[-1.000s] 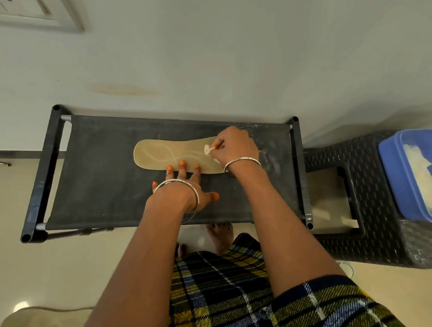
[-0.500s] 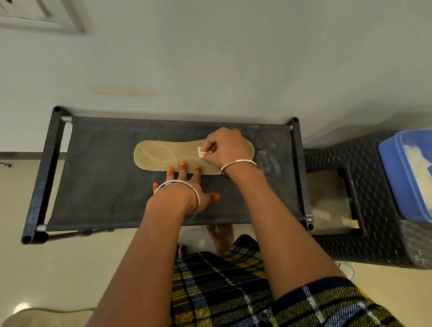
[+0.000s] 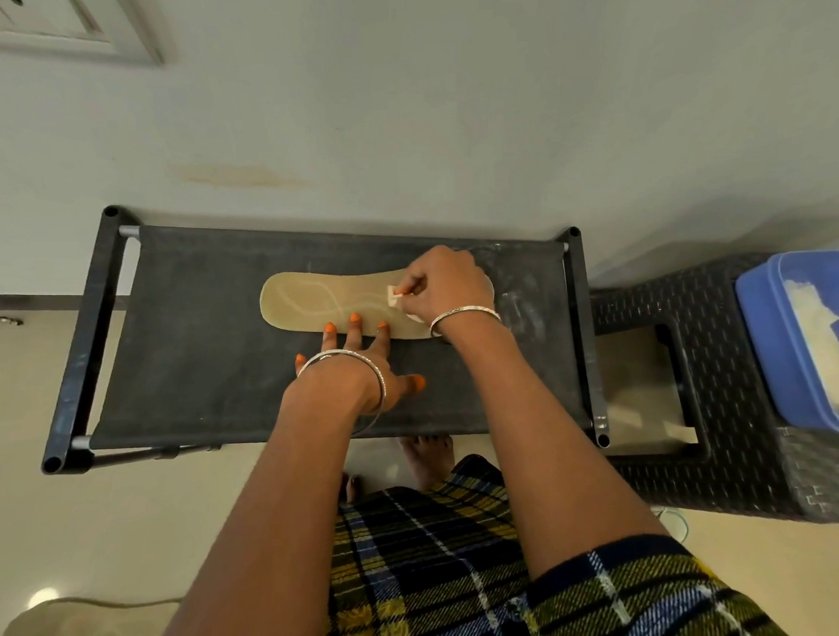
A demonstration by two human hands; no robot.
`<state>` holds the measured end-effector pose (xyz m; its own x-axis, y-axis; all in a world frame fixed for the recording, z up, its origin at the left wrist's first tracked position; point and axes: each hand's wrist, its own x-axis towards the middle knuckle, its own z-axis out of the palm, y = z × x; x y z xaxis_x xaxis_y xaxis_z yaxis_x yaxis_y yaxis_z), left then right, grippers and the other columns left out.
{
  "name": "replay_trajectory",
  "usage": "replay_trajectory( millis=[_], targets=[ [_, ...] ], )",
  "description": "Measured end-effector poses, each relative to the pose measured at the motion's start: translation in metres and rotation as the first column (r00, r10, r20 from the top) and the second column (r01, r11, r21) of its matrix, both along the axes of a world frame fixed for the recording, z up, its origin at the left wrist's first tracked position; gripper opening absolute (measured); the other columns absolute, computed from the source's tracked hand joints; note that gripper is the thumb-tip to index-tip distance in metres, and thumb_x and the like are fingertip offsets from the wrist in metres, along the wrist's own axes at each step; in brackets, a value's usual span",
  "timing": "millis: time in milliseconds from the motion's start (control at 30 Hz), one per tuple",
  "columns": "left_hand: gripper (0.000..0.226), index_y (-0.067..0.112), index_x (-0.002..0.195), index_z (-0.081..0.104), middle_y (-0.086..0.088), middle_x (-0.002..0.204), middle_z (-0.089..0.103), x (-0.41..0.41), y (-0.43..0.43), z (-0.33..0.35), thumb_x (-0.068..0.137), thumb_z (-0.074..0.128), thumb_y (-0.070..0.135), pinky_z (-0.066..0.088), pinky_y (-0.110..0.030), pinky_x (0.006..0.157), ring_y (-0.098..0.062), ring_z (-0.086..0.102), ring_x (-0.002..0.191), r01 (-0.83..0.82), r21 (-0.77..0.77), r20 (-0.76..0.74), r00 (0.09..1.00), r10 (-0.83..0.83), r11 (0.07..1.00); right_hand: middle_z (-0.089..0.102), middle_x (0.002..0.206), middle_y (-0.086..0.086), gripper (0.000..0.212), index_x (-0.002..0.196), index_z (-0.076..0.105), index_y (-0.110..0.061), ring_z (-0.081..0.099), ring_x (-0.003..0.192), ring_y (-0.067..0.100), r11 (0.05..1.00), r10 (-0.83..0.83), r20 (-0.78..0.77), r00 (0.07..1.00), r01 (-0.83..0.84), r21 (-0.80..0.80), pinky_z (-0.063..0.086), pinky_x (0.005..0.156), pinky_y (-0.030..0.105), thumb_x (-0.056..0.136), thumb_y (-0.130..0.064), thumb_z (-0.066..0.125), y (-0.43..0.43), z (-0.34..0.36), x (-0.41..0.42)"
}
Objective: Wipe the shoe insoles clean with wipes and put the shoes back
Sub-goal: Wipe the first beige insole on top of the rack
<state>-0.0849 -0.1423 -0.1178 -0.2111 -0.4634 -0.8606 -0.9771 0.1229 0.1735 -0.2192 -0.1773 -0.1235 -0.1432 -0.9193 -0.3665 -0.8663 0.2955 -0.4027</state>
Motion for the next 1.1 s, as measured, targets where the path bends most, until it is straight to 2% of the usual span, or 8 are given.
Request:
replay_trajectory(
  millis=[133,300,400,500,633,733,900,1100],
  targets=[
    [0.088,0.033,0.151,-0.018,-0.001,0.157,-0.03,0.0,-0.001,0.002,0.093,0.039,0.065,0.005,-0.059,0.118,-0.033,-0.023,0.145,0.002,0.009,0.001,1.0,-0.002,1.0,0.069,0.106,0.011,0.032,0.103,0.072,-0.013,0.067,0.097,0.035,0.983,-0.136,-0.176,0.975,0.155,0.096,0.059,0.085,0.041,0.071,-0.018,0.07,0.0,0.0,-0.02],
    [0.088,0.032,0.151,-0.017,-0.002,0.157,-0.03,-0.001,0.001,0.004,0.093,0.039,0.065,0.006,-0.059,0.118,-0.033,-0.023,0.145,0.005,-0.007,0.008,1.0,-0.005,1.0,0.076,0.092,-0.003,0.011,0.087,0.08,-0.025,0.07,0.088,0.019,0.997,-0.074,0.008,0.997,0.074,0.0,0.058,0.083,0.034,0.078,-0.022,0.077,0.003,-0.002,0.004],
    [0.087,0.032,0.151,-0.017,-0.002,0.157,-0.029,0.0,0.0,0.005,0.093,0.038,0.065,0.006,-0.059,0.118,-0.032,-0.023,0.145,0.006,-0.007,0.005,1.0,-0.006,1.0,0.076,0.092,-0.005,0.009,0.089,0.08,-0.024,0.069,0.086,0.017,0.999,-0.004,0.063,0.998,0.007,-0.052,0.057,0.081,0.034,0.081,-0.022,0.077,0.003,-0.001,0.012],
    [0.087,0.034,0.151,-0.017,-0.001,0.157,-0.03,0.0,-0.001,0.004,0.092,0.039,0.065,0.006,-0.059,0.118,-0.033,-0.023,0.145,0.001,0.007,0.004,1.0,-0.001,1.0,0.075,0.097,-0.004,0.013,0.092,0.08,-0.025,0.069,0.09,0.02,0.996,-0.085,-0.066,0.994,0.084,-0.017,0.057,0.079,0.033,0.081,-0.023,0.074,-0.001,-0.004,-0.006],
    [0.087,0.033,0.151,-0.018,-0.001,0.157,-0.03,0.0,-0.001,0.004,0.093,0.039,0.065,0.005,-0.06,0.118,-0.034,-0.023,0.145,0.006,0.012,0.003,1.0,-0.006,1.0,0.073,0.102,0.003,0.015,0.097,0.076,-0.022,0.068,0.096,0.025,0.959,-0.277,-0.201,0.94,0.259,-0.113,0.051,0.072,0.029,0.086,-0.026,0.067,0.0,-0.011,-0.024],
    [0.088,0.032,0.151,-0.017,-0.002,0.157,-0.03,0.0,-0.001,0.004,0.092,0.038,0.066,0.006,-0.059,0.118,-0.033,-0.023,0.145,0.01,-0.002,0.005,1.0,-0.01,1.0,0.073,0.101,0.006,0.015,0.097,0.076,-0.02,0.068,0.096,0.028,0.966,-0.24,-0.142,0.96,0.221,-0.136,0.056,0.079,0.033,0.089,-0.022,0.063,0.0,-0.013,-0.005],
    [0.087,0.033,0.151,-0.017,-0.002,0.157,-0.03,0.001,-0.001,0.004,0.092,0.038,0.066,0.006,-0.058,0.118,-0.033,-0.023,0.145,0.014,-0.005,0.003,1.0,-0.014,1.0,0.076,0.091,-0.004,0.006,0.085,0.079,-0.025,0.07,0.087,0.019,0.995,-0.065,0.071,0.995,0.069,-0.069,0.058,0.081,0.036,0.08,-0.023,0.076,0.001,-0.007,0.008],
    [0.086,0.034,0.151,-0.018,-0.001,0.157,-0.03,0.002,-0.002,0.004,0.093,0.037,0.066,0.006,-0.059,0.118,-0.035,-0.023,0.145,0.024,0.012,-0.006,1.0,-0.024,1.0,0.073,0.101,0.002,0.014,0.09,0.077,-0.024,0.068,0.095,0.028,0.891,-0.443,-0.034,0.896,0.436,-0.129,0.056,0.078,0.034,0.08,-0.028,0.069,0.005,-0.009,-0.039]
  ],
)
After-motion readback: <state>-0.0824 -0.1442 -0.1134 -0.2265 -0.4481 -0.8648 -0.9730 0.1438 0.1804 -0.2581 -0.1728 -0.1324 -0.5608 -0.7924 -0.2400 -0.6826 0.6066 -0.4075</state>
